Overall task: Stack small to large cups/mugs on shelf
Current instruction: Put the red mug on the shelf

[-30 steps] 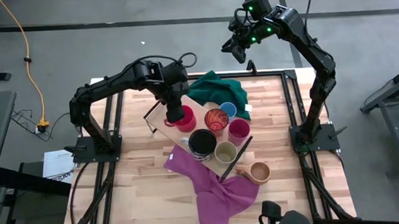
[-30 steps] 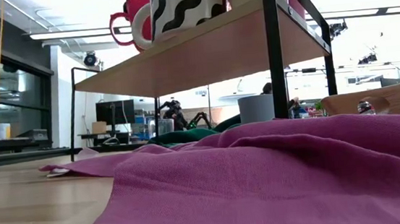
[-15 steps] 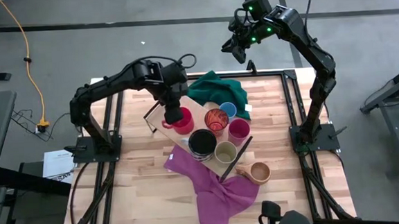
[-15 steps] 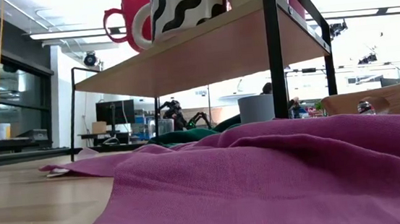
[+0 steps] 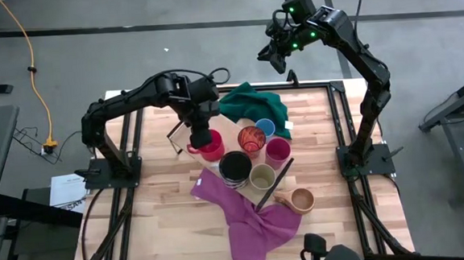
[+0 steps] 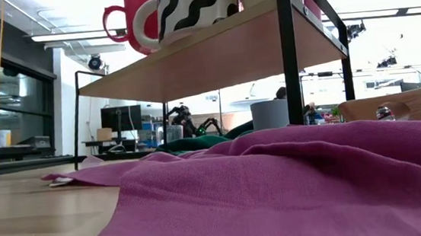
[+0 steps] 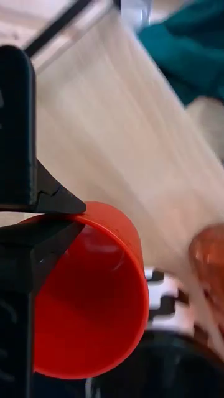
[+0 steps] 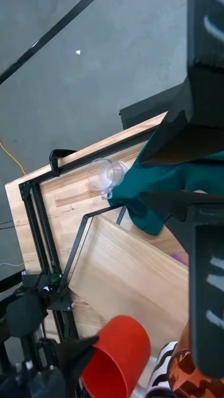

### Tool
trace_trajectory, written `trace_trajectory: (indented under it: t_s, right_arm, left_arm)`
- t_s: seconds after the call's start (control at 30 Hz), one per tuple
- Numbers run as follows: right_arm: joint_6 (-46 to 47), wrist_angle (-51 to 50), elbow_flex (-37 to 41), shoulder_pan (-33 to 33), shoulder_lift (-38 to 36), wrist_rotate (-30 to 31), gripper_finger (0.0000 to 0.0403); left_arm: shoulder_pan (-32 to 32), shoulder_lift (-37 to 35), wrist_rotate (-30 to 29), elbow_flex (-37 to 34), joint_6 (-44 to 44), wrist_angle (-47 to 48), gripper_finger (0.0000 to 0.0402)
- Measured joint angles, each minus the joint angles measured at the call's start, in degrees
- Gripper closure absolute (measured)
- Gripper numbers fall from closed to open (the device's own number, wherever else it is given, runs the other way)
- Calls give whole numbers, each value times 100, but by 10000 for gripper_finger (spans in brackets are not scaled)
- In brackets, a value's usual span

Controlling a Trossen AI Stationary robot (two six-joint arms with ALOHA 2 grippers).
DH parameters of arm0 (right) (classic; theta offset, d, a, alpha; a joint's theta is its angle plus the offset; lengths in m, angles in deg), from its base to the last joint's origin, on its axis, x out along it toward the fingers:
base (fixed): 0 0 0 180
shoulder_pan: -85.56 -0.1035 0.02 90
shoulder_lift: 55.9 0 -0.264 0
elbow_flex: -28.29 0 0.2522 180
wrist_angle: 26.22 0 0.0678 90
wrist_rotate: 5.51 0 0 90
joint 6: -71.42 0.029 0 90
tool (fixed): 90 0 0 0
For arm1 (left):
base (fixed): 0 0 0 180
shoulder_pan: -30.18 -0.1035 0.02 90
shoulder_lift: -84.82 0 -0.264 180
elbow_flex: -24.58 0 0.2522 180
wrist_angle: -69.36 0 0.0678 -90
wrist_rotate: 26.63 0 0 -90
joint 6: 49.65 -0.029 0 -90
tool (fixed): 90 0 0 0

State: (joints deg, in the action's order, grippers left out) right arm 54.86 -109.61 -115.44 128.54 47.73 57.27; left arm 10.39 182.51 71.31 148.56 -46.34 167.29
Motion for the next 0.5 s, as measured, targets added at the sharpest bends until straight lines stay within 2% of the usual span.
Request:
trace_trajectory:
  t_s: [0.27,0.5]
  right_arm:
    - [0,0,0,0,0,1,334]
    - [0,-8,0,0,0,1,334]
  left_arm:
    - [-6,59,-148,0,-7,-212,401]
    - [-6,292,-84,-9,-169,18,401]
